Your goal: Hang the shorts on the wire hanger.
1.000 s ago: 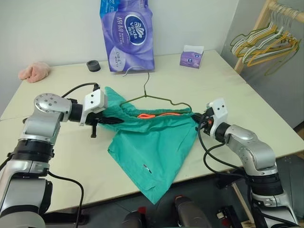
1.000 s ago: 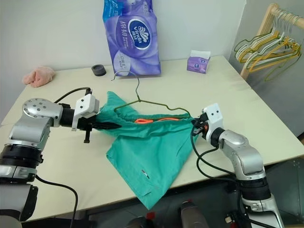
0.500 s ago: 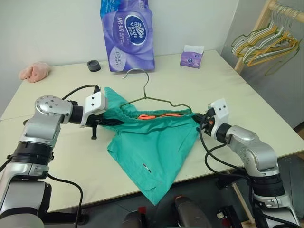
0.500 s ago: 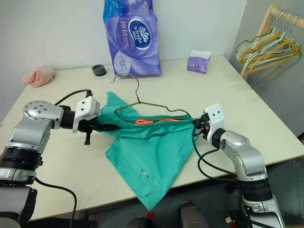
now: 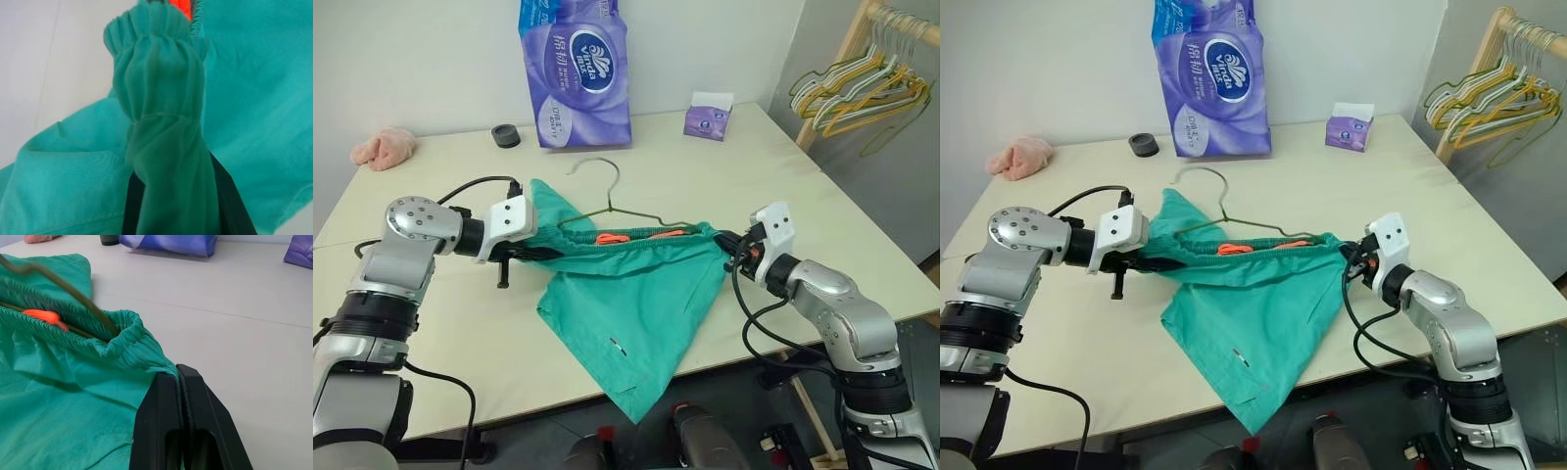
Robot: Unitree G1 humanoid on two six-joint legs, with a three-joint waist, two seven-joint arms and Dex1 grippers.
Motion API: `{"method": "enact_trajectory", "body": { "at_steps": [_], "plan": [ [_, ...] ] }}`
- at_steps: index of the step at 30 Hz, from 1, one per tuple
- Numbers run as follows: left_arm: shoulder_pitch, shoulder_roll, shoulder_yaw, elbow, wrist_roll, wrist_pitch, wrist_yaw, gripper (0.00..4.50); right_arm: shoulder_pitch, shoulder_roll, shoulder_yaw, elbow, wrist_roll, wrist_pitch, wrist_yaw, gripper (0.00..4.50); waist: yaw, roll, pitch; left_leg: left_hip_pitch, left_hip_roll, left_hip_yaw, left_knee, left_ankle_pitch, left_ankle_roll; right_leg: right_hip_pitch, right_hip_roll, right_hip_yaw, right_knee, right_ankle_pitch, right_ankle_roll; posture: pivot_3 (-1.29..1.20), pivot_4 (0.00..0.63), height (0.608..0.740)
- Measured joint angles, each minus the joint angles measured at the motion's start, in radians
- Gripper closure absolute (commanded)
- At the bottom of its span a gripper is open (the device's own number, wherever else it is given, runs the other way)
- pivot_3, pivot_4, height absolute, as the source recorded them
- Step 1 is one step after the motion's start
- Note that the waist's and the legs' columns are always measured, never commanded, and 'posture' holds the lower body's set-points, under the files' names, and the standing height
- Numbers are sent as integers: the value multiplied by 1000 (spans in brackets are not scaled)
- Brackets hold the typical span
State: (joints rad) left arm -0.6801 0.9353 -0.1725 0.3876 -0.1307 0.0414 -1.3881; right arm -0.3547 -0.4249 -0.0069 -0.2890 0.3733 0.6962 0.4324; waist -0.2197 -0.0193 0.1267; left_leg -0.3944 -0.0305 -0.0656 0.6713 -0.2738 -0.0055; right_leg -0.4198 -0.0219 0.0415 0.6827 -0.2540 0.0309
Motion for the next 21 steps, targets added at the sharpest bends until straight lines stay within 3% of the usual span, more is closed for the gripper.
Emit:
{"method": "enact_trajectory", "body": {
  "at_steps": [8,14,17,21],
  "plan": [
    [-4,12,-21,23,28,-9,4,4500,-5,-104,67,-85,-29,-51,22,4481,2,0,0,0,0,0,0,0,0,0,0,0,0,0,0,-229,95,740],
    [2,-17,-19,19,21,25,3,4500,-82,-111,146,-100,-56,1,34,4481,1,0,0,-1,0,0,0,0,0,0,0,0,-1,0,0,-228,96,740],
    [20,-27,-19,-2,19,41,1,4500,-87,-119,169,-103,-59,14,63,3865,2,0,0,-1,0,0,1,0,0,0,0,0,-1,0,0,-227,97,740],
    [51,-31,-19,-20,21,42,0,4500,-86,-172,188,-133,-68,24,118,2503,2,0,0,-1,0,-1,1,0,0,0,0,-1,-1,0,0,-230,98,740]
  ]
}}
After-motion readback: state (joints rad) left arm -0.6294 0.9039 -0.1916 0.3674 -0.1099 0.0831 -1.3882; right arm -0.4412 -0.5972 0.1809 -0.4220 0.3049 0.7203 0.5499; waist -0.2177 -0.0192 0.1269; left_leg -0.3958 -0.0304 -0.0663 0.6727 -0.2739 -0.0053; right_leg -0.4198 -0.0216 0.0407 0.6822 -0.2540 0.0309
